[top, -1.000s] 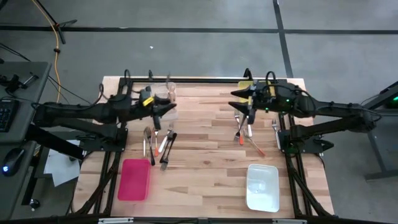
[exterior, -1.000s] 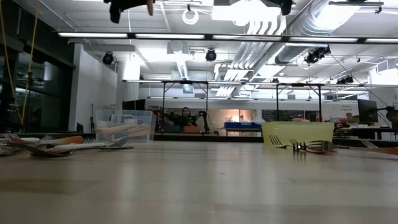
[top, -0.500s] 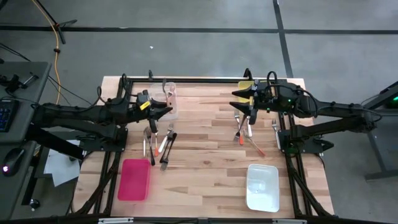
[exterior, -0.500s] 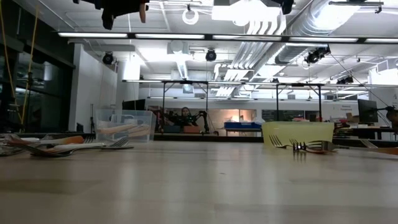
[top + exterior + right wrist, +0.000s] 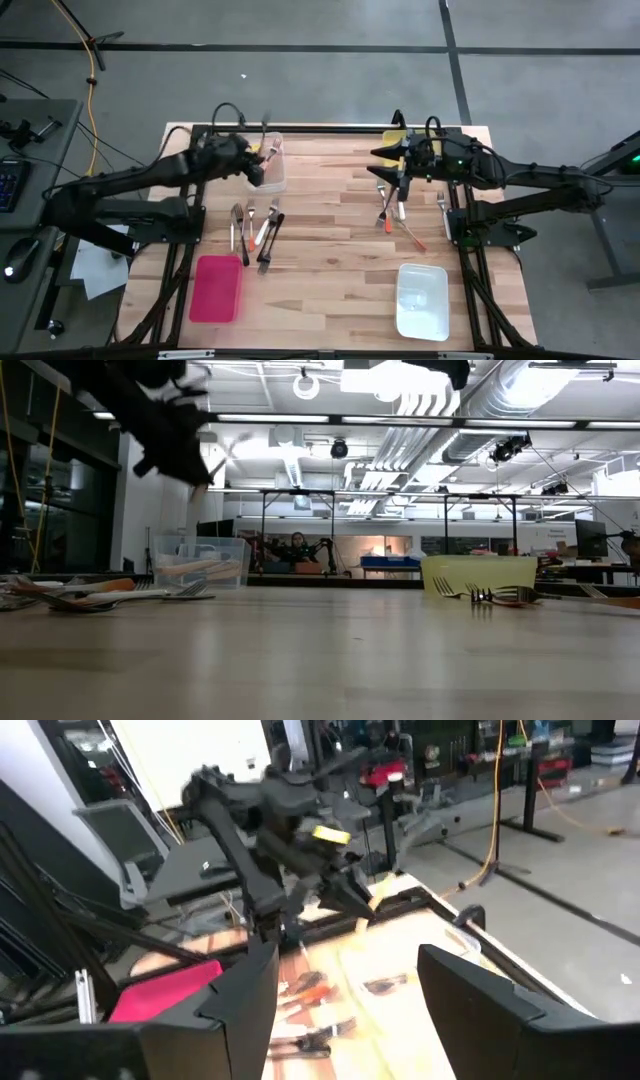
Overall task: Sort silverware by color (type)
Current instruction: Put the orange fork into the transparent bin, then put the orange-white fork into the red bin
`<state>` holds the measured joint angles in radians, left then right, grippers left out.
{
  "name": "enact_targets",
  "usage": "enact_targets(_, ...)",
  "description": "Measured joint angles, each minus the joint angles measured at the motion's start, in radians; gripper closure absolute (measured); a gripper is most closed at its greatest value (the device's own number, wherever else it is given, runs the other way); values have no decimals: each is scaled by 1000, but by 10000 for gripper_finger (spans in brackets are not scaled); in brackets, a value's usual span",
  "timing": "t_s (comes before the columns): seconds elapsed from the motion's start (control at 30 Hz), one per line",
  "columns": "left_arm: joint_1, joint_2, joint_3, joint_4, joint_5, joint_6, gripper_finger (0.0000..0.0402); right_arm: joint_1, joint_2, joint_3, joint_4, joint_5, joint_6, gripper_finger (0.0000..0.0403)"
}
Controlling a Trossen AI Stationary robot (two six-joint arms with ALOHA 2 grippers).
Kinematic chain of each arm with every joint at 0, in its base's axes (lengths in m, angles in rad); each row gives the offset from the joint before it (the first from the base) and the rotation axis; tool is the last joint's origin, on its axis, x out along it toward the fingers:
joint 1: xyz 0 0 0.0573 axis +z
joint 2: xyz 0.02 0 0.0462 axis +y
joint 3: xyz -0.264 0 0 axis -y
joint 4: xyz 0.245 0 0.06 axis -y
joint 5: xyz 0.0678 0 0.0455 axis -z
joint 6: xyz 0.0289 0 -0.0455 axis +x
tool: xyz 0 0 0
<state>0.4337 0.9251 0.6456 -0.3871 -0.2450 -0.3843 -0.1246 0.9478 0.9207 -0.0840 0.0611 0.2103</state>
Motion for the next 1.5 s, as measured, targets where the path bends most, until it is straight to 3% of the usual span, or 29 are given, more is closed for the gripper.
enact_targets(0.2,94,175,0,-27,58,0,350,0,42,0,-7,0,54,178)
enact_targets(0.5,105,353,-1,-44,75,-10,350,1,73,0,-21,-1,60,178)
enact_targets(1.0,105,410,1,-56,48,-90,349,1,73,0,-17,0,59,178)
enact_targets(1.27,105,413,-2,-61,59,-120,245,1,73,0,-17,-1,58,178)
enact_targets(1.5,105,388,-2,-58,80,-121,220,1,73,0,-17,-1,51,178)
